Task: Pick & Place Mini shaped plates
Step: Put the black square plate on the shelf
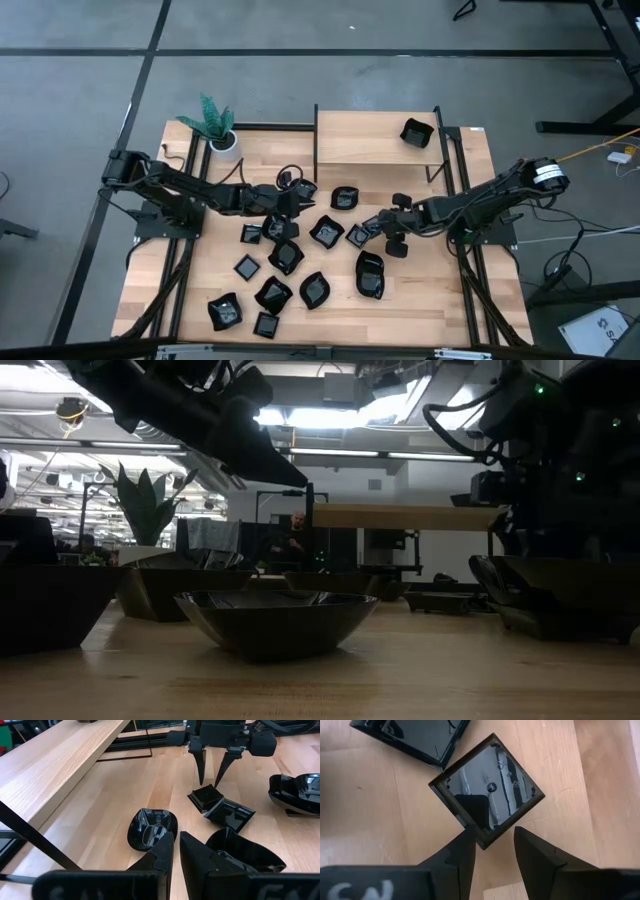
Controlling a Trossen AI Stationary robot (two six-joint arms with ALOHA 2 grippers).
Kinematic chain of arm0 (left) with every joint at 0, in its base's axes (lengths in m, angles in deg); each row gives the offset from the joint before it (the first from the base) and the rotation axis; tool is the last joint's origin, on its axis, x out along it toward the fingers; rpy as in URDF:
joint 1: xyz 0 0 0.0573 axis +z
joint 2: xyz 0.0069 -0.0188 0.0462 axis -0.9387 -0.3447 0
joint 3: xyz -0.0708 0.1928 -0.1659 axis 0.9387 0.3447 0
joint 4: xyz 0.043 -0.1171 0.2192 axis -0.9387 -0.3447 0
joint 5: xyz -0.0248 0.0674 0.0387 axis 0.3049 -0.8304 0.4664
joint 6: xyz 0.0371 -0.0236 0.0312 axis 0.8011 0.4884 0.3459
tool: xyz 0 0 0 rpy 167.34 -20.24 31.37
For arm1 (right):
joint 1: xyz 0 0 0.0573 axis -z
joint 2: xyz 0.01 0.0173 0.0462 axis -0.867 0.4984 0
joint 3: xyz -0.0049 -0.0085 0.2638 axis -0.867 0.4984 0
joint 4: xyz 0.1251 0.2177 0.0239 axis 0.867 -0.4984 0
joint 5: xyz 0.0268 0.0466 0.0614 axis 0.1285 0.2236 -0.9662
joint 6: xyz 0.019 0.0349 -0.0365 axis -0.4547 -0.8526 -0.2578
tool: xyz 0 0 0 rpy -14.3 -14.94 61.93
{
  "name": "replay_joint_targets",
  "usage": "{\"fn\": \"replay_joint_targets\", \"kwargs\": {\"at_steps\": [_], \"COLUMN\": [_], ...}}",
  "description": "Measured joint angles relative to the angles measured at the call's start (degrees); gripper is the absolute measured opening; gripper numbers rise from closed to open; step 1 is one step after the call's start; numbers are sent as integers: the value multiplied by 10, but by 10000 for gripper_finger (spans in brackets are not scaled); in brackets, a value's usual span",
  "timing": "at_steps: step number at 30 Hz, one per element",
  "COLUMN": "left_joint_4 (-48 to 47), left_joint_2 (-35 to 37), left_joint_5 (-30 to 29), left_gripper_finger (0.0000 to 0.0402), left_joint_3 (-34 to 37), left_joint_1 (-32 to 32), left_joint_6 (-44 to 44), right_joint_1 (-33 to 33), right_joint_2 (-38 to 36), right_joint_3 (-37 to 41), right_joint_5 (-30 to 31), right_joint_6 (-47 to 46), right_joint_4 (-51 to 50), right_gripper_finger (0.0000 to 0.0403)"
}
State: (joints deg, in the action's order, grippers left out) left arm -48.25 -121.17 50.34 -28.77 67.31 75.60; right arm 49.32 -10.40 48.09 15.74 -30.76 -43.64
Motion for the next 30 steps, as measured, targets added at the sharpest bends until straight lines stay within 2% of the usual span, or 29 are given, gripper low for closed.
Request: {"fn": "replay_joint_targets", "kwargs": {"at_steps": [5, 15, 20, 30], "left_joint_4": [0, 0, 0, 0], "left_joint_2": [0, 0, 0, 0], "left_joint_5": [0, 0, 0, 0], "left_gripper_finger": [27, 27, 27, 27], "left_joint_3": [0, 0, 0, 0], "left_joint_1": [0, 0, 0, 0], "left_joint_6": [0, 0, 0, -1], "right_joint_1": [0, 0, 0, 0], "right_joint_2": [0, 0, 0, 0], "right_joint_3": [0, 0, 0, 0], "right_joint_5": [0, -2, -23, -37], "right_joint_6": [0, 5, 5, -7], "right_joint_4": [0, 0, 0, -6], "right_gripper_finger": [119, 41, 8, 11]}}
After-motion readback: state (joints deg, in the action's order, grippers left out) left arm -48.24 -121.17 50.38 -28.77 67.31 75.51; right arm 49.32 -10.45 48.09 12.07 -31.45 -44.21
